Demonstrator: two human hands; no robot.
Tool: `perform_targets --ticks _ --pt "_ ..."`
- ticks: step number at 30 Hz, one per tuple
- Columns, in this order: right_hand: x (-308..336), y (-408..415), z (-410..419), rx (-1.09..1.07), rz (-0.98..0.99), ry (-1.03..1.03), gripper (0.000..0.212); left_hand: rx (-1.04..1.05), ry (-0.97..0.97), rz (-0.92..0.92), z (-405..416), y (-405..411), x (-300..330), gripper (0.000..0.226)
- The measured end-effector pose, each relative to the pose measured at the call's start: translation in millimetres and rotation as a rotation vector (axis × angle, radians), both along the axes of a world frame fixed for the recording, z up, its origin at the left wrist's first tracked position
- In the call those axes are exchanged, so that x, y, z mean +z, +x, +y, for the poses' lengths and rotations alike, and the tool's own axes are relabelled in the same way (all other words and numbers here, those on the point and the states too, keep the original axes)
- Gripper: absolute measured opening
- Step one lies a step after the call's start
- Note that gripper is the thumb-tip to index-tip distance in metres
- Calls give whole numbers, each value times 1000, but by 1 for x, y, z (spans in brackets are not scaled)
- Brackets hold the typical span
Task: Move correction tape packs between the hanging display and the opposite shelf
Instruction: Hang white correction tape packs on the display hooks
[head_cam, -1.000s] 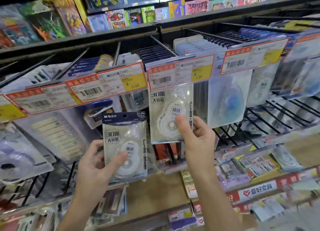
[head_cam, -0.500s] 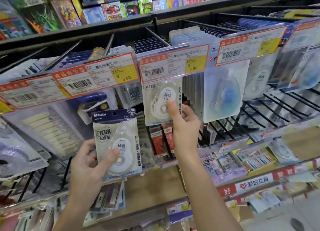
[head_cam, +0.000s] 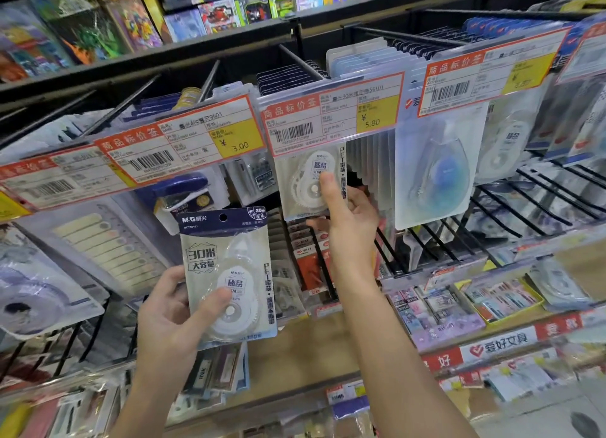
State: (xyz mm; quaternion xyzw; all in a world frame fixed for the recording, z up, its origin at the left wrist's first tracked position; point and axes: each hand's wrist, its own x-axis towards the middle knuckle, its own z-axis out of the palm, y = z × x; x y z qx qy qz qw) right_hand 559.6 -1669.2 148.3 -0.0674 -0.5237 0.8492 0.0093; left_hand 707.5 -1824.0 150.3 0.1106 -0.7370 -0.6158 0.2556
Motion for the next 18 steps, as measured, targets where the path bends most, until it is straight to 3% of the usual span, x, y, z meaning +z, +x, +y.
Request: perform_targets --ticks 8,18 --pt "-4 -10 -8 -31 -26 -107 70 -25 -8 2 -3 -1 -5 30" --pt "-8 -17 -6 -22 -5 -102 65 -67 -68 4 3 2 3 31"
